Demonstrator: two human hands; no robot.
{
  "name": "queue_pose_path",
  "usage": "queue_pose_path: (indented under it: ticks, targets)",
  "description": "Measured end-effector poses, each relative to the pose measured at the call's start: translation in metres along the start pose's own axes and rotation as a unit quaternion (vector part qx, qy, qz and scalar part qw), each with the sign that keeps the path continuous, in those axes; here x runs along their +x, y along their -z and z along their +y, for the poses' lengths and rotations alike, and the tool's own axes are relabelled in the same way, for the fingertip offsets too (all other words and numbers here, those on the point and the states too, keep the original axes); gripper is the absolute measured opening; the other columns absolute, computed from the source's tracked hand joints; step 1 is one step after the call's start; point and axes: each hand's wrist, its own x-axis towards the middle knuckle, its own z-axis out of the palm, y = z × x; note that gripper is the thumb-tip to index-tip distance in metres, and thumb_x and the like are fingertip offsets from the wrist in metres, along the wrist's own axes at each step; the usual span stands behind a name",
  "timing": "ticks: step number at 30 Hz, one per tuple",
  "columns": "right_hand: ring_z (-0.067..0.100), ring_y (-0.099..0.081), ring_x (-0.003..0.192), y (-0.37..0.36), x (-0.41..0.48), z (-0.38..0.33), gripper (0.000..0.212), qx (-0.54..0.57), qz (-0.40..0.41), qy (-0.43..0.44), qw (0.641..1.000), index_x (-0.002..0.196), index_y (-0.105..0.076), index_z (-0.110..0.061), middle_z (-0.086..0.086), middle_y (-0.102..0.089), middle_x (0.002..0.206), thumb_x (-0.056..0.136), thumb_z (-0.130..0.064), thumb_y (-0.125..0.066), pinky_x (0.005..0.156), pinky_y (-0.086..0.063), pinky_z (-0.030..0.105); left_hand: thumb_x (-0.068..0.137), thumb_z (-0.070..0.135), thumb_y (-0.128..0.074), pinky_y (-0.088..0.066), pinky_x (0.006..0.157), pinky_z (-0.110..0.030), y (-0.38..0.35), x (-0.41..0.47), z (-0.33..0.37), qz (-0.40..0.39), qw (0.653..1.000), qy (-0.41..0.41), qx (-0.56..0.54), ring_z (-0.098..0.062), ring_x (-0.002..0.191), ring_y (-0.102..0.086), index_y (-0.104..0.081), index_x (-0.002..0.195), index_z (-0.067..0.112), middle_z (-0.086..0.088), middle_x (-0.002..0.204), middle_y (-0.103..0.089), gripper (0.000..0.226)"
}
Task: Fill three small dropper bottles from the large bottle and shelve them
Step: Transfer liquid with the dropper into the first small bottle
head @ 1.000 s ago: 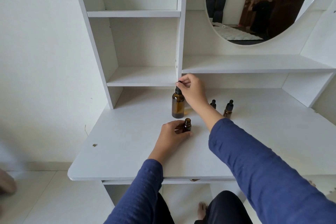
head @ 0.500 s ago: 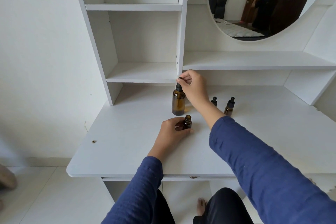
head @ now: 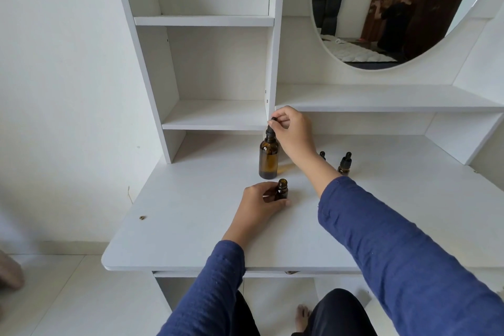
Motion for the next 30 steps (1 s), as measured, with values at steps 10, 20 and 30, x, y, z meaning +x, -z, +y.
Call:
queue_pose_path:
  ticks: [10,20,30]
  targets:
    - [0.004,-0.058,0.067,0.023,0.020,-0.038,0.008,0.020,0.055,0.078,0.995,0.089,-0.066,-0.002,0.011,-0.069,0.084,0.082,-0.002,-0.061,0.064,-0.045,0.001,0.075,0.015,-0.075,-0.048,0.084,-0.018,0.000,-0.001,-0.002,0.001,1.000,-0.002,0.003,-0.017,0.094,-0.065,-0.065,0.100,0.023,-0.004,0.101,-0.068,0.028]
    - [0.001,-0.058,0.071,0.058,0.002,-0.049,0.008,0.045,0.091,0.137,0.985,0.091,-0.064,-0.001,0.002,-0.065,0.083,0.084,-0.003,-0.060,0.066,-0.046,0.005,0.076,0.019,-0.074,-0.049,0.088,-0.023,-0.002,-0.001,-0.003,0.000,1.000,-0.004,0.023,-0.016,0.093,-0.064,-0.066,0.107,0.012,-0.003,0.102,-0.069,0.032]
    - [0.001,-0.059,0.071,0.056,-0.030,-0.025,0.005,0.049,0.061,0.104,0.991,0.086,-0.064,-0.003,0.003,-0.065,0.080,0.084,-0.002,-0.059,0.066,-0.046,0.006,0.076,0.015,-0.075,-0.047,0.072,-0.005,-0.002,-0.003,0.000,0.005,1.000,-0.017,0.017,-0.006,0.079,-0.062,-0.067,0.096,0.018,0.003,0.090,-0.068,0.022]
